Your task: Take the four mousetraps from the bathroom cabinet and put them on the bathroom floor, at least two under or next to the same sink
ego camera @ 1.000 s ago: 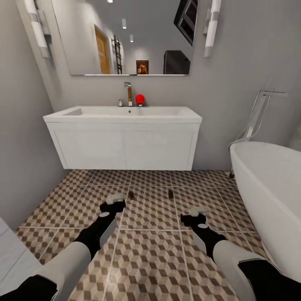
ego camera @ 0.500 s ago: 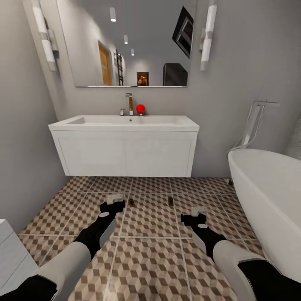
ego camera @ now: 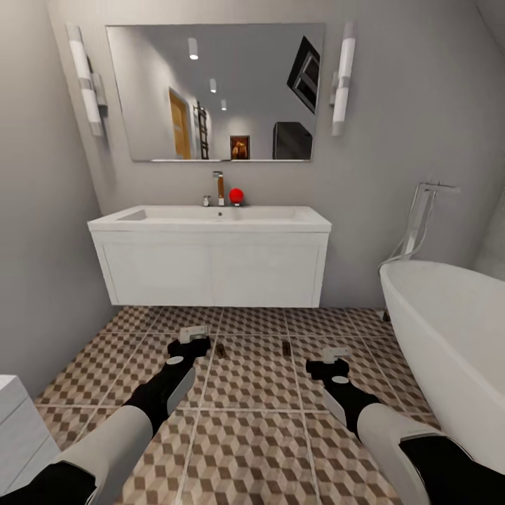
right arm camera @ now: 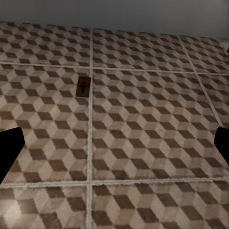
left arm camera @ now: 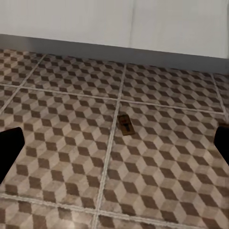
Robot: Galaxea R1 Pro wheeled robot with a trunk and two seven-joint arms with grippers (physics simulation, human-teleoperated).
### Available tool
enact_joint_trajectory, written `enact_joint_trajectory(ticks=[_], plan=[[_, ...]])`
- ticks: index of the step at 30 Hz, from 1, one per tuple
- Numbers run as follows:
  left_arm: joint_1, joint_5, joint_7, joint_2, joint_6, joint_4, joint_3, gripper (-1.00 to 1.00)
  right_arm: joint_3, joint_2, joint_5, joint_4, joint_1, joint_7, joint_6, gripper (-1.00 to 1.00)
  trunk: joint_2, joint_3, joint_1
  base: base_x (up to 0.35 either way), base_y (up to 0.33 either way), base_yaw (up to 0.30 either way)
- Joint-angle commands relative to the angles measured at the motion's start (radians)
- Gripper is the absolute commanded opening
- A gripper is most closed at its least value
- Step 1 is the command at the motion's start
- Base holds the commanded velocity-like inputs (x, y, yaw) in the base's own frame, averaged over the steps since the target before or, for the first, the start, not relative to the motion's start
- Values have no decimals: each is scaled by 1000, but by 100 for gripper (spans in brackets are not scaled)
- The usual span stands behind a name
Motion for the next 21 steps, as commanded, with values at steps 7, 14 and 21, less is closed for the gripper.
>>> enact_joint_trajectory(ticks=[7, 14, 21], plan=[[0, 7, 7, -4, 5, -3, -8, 100, 8, -3, -2, 8, -1, -6, -2, 100, 49, 21, -27, 0, 0, 0], [-1, 6, 4, -4, 9, -6, -8, 100, 8, -5, -5, 9, -1, -7, -1, 100, 98, 43, -54, 0, 0, 0], [0, 7, -3, 0, 13, -10, -6, 100, 8, -5, -3, 9, -1, -17, -2, 100, 147, 65, -81, 0, 0, 0]])
